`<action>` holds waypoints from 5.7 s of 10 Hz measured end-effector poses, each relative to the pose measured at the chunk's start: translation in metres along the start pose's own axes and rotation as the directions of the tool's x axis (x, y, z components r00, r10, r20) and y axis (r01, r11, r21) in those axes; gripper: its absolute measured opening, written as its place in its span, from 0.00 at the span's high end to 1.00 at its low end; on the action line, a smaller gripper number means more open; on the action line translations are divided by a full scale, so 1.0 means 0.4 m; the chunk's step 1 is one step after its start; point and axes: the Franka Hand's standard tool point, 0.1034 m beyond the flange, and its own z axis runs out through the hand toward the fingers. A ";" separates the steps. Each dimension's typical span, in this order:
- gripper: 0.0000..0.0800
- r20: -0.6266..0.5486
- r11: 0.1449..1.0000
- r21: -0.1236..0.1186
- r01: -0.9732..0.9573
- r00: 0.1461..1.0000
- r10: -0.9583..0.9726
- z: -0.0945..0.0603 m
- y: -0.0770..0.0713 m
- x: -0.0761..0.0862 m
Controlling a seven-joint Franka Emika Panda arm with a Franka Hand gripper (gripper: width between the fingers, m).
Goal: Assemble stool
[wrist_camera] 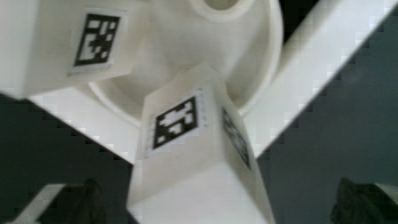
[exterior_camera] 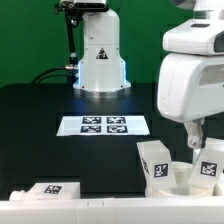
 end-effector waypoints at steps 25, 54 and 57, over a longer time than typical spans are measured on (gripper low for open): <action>0.58 0.105 -0.542 0.014 -0.841 -0.537 0.837 0.057 -0.001 -0.022; 0.19 0.042 0.996 -0.002 -0.090 0.995 0.090 -0.013 0.017 -0.029; 0.19 0.083 0.998 0.011 0.060 0.995 -0.061 0.017 0.019 -0.043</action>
Offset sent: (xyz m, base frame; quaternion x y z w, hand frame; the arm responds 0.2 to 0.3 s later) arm 0.0000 0.0000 0.0000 0.0000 0.0000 0.0000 1.0000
